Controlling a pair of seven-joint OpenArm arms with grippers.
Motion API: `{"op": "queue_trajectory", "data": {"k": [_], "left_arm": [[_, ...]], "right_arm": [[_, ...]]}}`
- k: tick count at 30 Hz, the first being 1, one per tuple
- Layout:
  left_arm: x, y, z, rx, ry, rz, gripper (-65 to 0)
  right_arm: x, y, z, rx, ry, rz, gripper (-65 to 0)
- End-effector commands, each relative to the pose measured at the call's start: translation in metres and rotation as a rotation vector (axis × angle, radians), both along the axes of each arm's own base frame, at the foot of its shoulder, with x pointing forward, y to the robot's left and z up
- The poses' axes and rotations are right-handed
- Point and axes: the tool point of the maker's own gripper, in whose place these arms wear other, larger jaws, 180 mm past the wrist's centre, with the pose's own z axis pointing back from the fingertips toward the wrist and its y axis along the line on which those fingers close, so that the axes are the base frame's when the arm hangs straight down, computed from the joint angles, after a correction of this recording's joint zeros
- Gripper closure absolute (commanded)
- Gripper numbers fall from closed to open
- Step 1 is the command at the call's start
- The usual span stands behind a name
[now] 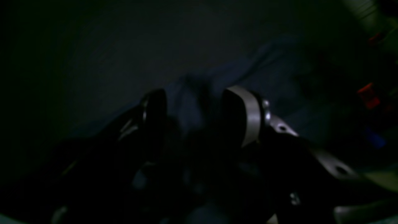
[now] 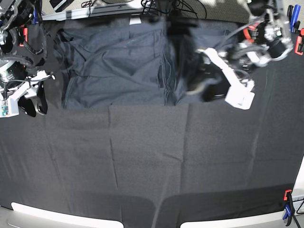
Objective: Layout the t-shirt on the table in an organized manner, then fold the t-shirt properly
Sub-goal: 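Grasp the ends of the folded strip with both grippers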
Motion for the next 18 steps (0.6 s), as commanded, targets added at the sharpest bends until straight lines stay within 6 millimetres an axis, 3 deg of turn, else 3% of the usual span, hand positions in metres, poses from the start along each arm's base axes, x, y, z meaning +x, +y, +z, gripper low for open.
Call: {"op": "queue_trajectory", "data": {"k": [1,6,8,10,18], "left_arm": [[0.005,0.006,0.008,0.01,-0.04,0.016,-30.1],[0.009,0.029,-0.014,0.108,-0.009,0.069,-30.1],[0.008,0.031,-0.021,0.107,0.009,0.071,-30.1],[0.008,0.034,-0.028,0.103,0.027,0.076,-30.1],[0.007,0.037,-0.049,0.062,0.072,0.1,-30.1]], "right_arm": [[0.002,0.0,0.008,-0.013,-0.02,0.013,-19.0],[-0.009,0.017,-0.007,0.097,0.067,0.07,-20.2],[-0.013,0.018,-0.017,0.154,0.094,0.075,-27.0],[-0.018,0.012,-0.035,0.184,0.144,0.062,-32.0],[-0.044,-0.029,-0.11,0.284,0.403,-0.042,-32.3]]}}
